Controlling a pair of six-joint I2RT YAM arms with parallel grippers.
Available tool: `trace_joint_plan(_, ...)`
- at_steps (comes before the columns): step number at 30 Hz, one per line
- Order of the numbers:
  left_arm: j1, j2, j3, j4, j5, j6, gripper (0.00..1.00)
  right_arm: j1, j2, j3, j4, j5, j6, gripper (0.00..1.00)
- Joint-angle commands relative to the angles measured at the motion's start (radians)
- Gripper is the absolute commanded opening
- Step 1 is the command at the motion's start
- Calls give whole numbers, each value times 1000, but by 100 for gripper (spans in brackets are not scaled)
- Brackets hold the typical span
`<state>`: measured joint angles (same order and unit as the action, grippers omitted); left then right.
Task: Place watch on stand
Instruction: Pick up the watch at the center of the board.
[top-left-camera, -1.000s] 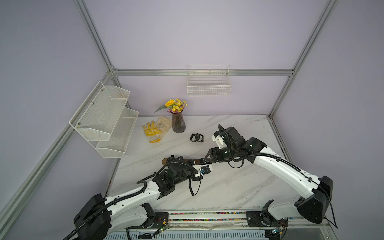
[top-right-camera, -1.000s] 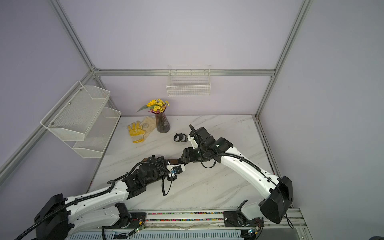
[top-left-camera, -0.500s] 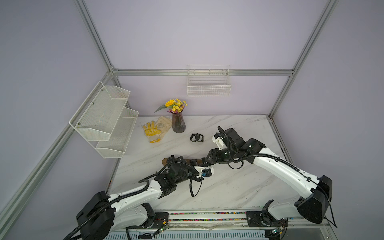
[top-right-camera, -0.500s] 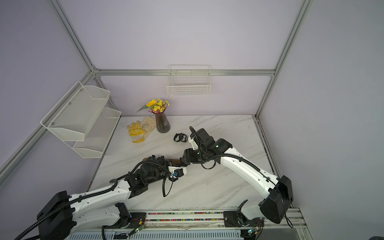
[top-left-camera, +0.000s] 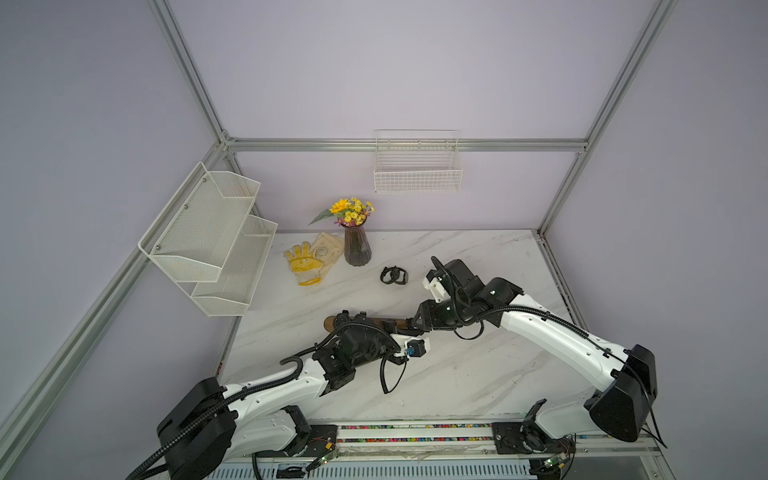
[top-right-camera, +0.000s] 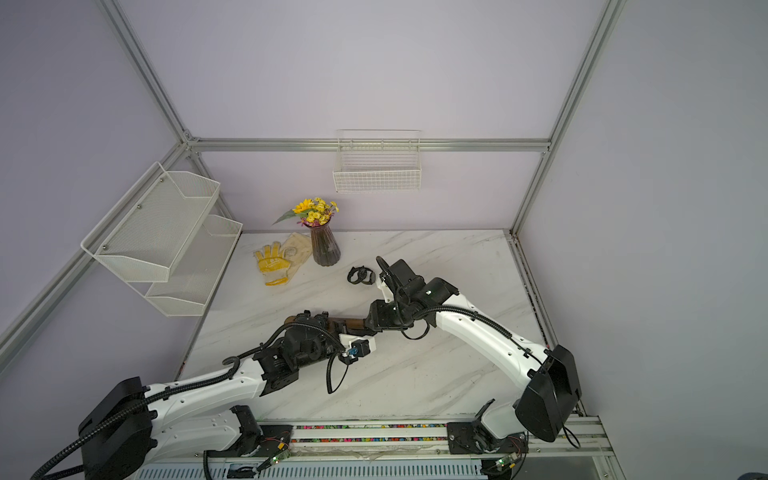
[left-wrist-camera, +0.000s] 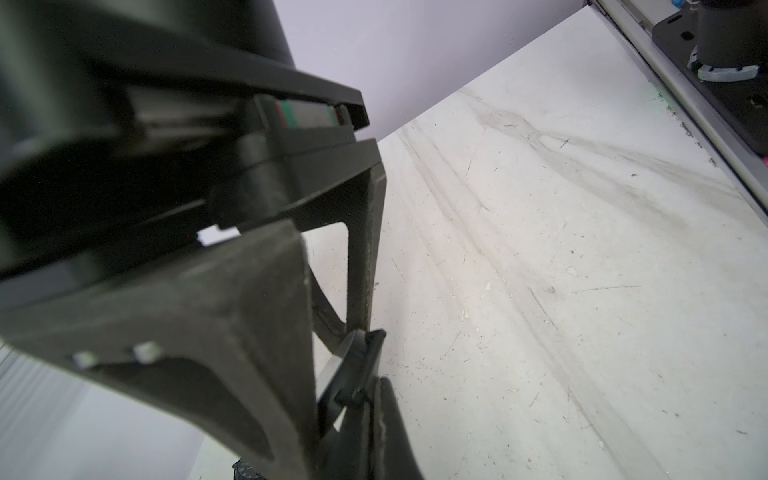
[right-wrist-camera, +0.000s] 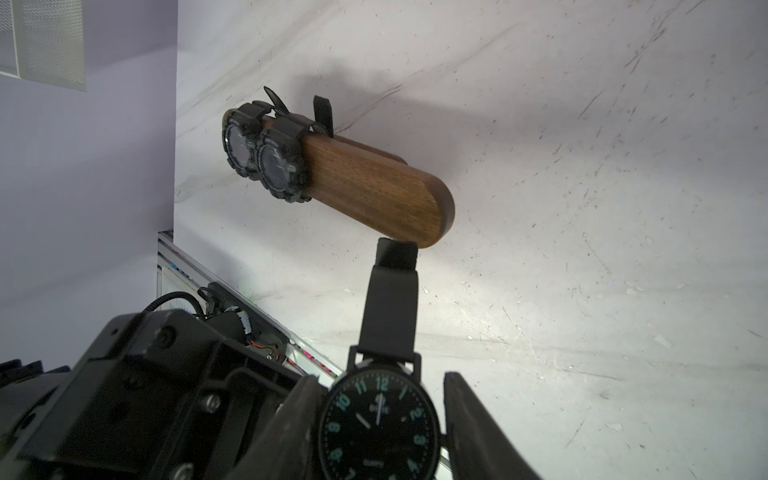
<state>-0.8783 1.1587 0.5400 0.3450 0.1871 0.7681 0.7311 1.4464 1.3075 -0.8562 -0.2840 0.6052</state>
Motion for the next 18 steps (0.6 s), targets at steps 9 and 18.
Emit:
trace_joint_plan(9,-4,13,-14,80,-6,216,0,10,3,17,0,1,22,40)
trace_joint_plan(18,-4,-3,-15,70,-7,166,7,10,-21,34,27,84,28,35)
